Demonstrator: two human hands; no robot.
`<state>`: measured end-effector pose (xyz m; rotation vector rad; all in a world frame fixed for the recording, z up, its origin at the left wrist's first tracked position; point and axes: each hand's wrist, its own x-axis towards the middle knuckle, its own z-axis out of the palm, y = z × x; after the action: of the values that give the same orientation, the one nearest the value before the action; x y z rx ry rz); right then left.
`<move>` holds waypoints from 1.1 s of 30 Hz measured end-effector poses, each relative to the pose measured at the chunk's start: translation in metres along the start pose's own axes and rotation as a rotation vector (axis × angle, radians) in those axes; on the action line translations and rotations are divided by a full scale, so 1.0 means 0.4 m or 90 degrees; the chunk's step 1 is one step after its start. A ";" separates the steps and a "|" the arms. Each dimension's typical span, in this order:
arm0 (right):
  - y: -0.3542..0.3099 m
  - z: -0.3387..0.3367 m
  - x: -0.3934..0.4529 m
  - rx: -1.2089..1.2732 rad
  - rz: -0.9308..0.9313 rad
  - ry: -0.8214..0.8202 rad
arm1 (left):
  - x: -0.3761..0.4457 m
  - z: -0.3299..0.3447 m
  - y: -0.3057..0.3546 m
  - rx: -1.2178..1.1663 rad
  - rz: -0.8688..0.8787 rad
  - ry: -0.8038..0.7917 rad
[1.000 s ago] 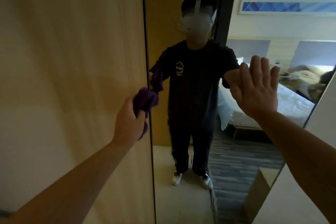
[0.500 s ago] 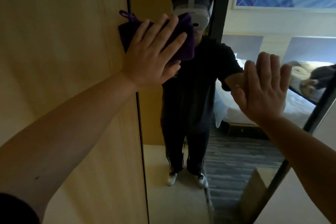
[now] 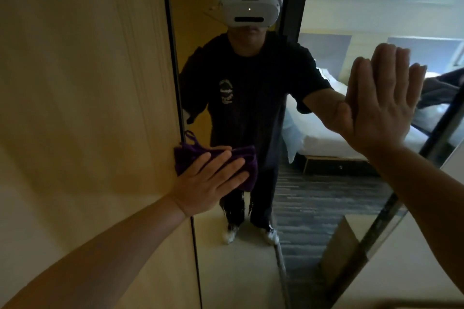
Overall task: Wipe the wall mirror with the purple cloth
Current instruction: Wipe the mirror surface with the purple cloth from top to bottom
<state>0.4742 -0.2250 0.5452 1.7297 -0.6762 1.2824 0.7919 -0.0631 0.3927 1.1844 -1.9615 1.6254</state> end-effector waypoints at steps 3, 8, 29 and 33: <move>0.006 0.000 0.003 -0.004 0.012 -0.005 | -0.073 0.013 0.051 -0.021 0.023 -0.021; -0.002 -0.021 0.008 0.009 0.024 -0.067 | -0.139 -0.001 0.125 -0.074 -0.019 -0.093; 0.027 -0.010 -0.182 0.044 0.057 -0.080 | 0.577 -0.096 -0.117 0.020 -0.107 0.127; 0.030 -0.004 -0.186 0.062 0.043 -0.054 | 0.458 -0.052 -0.013 -0.026 -0.068 0.109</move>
<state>0.4394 -0.2341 0.4788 1.8630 -0.7369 1.3133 0.6808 -0.1142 0.5308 1.0780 -1.7863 1.5699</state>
